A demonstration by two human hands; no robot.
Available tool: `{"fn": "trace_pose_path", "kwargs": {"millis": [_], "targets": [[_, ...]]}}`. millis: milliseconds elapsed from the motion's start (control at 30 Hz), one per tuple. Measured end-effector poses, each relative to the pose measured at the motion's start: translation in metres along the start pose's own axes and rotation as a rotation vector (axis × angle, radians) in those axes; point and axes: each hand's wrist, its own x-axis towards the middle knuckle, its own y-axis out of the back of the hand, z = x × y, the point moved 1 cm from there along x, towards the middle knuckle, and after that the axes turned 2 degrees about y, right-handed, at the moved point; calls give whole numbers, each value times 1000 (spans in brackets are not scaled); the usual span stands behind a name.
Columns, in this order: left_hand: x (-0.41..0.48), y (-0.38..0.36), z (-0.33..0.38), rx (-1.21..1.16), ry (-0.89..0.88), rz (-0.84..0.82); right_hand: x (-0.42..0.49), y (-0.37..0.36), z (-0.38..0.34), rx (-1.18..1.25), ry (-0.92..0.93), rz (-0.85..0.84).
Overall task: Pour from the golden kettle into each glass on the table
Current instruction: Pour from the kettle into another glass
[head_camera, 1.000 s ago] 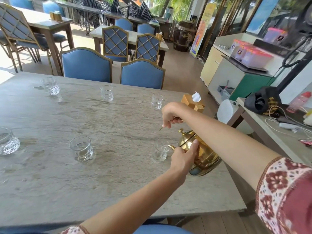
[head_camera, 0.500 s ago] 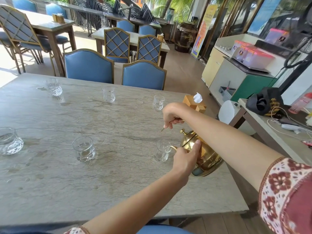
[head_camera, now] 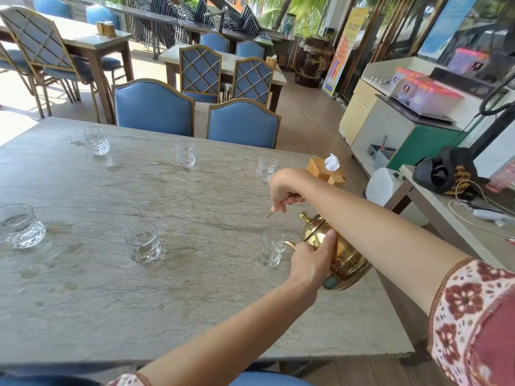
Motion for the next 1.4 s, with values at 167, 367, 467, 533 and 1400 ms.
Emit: {"fn": "trace_pose_path", "kwargs": {"millis": [167,367,467,533,1400], "targets": [[-1,-3,1,-33,-1,-2,-3,3,1,-19,9,0],[0,-5,2,-35,-5,-2,-4,4,1,-43,4,16],[1,-4,1,-30,-3,3,-4,4,1,-37,2,18],[1,-4,2,-35,-2,4,-4,4,0,-23,-9,11],[-25,21,-36,484,-55,-43,-21,-50,43,541,34,-40]]}}
